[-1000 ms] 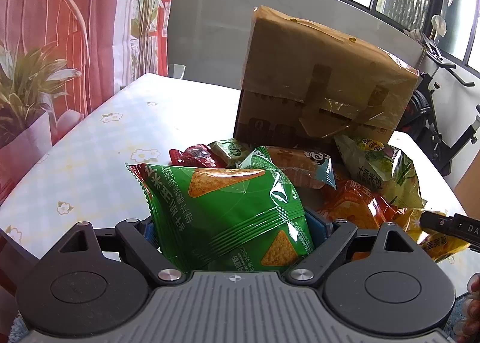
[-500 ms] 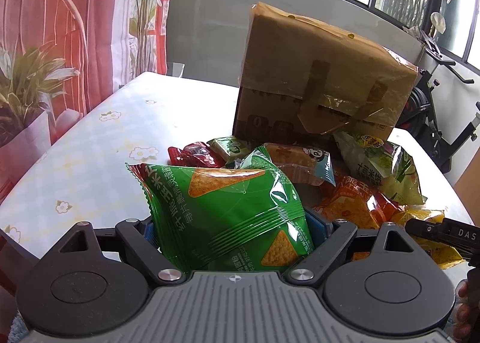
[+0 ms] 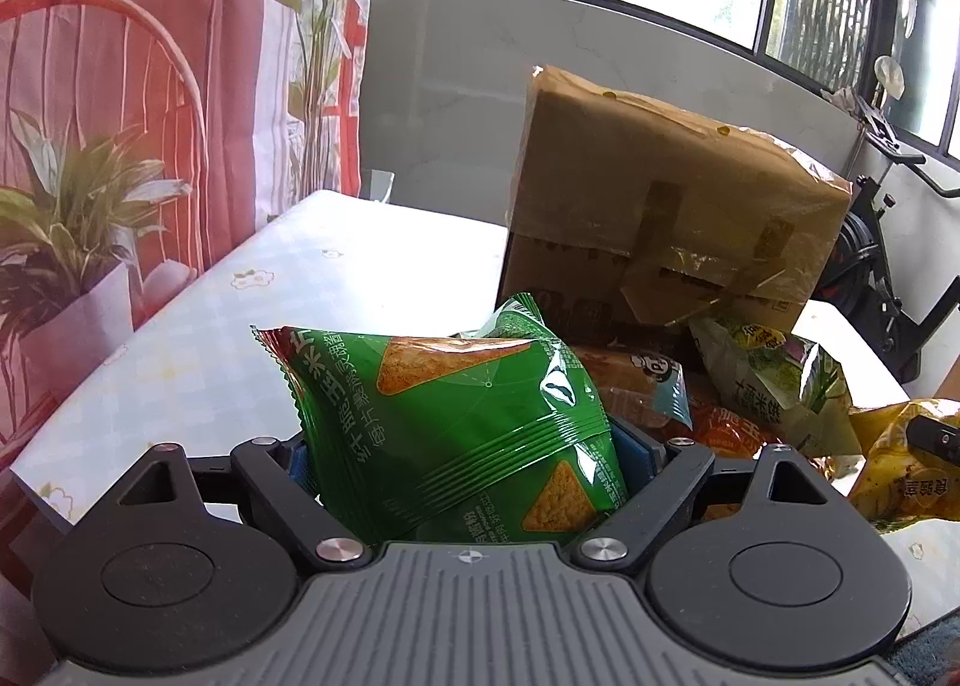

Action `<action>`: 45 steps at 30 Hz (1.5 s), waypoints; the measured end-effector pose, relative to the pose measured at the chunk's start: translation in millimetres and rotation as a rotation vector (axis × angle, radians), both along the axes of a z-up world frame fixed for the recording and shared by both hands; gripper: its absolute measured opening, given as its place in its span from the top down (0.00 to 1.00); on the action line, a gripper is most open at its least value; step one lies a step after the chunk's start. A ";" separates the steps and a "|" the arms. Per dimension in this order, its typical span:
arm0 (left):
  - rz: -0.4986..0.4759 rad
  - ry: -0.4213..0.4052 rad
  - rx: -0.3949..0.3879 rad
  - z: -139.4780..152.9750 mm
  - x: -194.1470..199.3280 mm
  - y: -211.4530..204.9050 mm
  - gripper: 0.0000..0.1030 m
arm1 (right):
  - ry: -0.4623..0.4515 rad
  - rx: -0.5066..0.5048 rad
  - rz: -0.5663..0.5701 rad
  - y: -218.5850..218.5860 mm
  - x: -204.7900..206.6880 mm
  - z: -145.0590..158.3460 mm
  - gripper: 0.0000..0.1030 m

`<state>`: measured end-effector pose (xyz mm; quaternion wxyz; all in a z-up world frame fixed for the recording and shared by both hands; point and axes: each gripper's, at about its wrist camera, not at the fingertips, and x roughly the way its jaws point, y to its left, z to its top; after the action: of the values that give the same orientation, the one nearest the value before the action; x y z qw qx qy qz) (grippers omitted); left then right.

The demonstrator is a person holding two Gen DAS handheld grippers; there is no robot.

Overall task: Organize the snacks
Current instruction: 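Lift both bags and drop them into the lined cardboard box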

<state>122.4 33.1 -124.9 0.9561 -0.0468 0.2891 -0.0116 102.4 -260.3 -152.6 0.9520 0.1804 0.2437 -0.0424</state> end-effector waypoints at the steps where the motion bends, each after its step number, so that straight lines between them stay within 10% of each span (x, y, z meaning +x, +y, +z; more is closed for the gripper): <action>1: 0.004 -0.010 0.003 2.0 0.2 0.5 0.13 | -0.009 -0.007 0.002 0.4 -0.3 1.3 0.32; 19: -0.025 -0.229 0.106 73.6 34.6 -1.7 0.12 | -0.239 -0.141 0.035 -18.3 19.2 55.3 0.32; 45: -0.143 -0.248 0.163 132.4 131.2 -34.1 0.12 | -0.374 -0.173 0.173 -21.7 123.6 137.1 0.32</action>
<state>253.6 -1.0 7.5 0.9818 0.0536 0.1717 -0.0618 226.0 -282.0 -15.5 0.9926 0.0812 0.0728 0.0528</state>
